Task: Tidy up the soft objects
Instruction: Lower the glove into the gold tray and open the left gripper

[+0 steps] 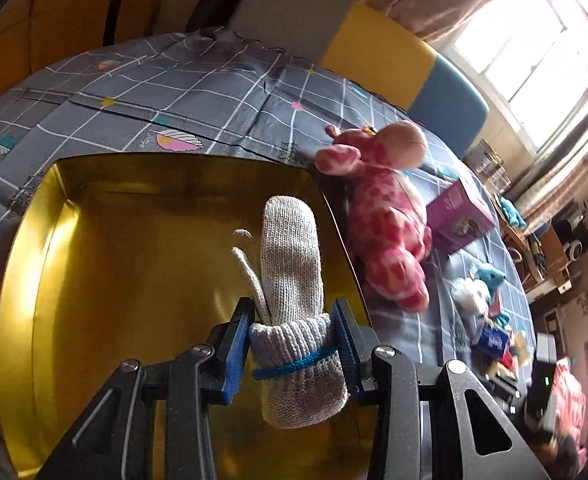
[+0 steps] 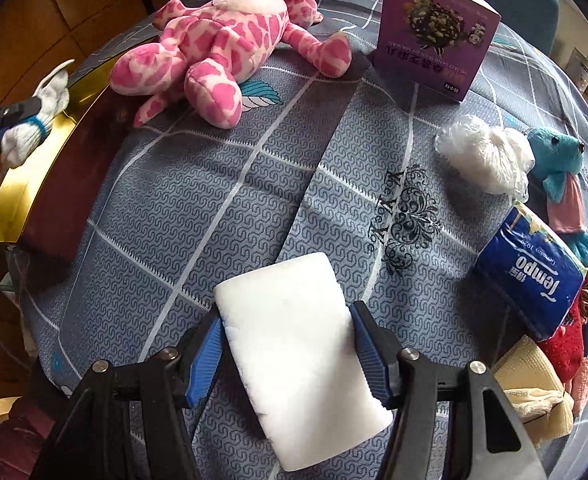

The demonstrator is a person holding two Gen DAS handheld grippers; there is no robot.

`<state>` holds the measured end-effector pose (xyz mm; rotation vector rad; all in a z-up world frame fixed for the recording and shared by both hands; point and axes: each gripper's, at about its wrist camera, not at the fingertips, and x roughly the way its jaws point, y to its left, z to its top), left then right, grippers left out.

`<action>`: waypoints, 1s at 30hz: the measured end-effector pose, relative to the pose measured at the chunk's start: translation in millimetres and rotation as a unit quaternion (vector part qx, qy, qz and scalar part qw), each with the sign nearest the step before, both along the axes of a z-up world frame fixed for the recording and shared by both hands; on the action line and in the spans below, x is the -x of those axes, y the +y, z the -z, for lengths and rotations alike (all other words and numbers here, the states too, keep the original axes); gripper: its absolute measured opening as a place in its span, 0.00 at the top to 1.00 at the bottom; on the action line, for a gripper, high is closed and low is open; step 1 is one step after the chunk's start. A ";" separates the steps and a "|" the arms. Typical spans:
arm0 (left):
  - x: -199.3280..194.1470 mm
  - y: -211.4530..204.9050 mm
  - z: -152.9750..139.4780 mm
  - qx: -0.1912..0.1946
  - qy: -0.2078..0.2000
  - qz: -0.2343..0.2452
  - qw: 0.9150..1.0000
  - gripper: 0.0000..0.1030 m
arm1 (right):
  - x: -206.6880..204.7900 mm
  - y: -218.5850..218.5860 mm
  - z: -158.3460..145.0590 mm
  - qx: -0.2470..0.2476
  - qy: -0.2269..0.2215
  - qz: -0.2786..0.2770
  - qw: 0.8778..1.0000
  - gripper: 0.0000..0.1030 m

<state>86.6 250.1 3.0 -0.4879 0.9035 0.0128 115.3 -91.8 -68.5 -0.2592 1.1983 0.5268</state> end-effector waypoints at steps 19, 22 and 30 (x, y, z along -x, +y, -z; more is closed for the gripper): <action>-56.1 -9.3 12.9 -0.071 0.013 -0.027 0.997 0.34 | -0.6 -1.0 4.7 -0.013 -0.003 -0.003 1.000 0.35; -31.5 -18.2 5.2 -0.101 0.005 -0.020 0.995 0.30 | 1.5 -1.8 3.8 -0.013 -0.010 -0.003 1.000 0.35; 42.6 -34.2 -7.8 -0.146 -0.010 -0.051 0.988 0.19 | 8.5 -0.4 -0.2 -0.007 -0.021 0.018 1.000 0.39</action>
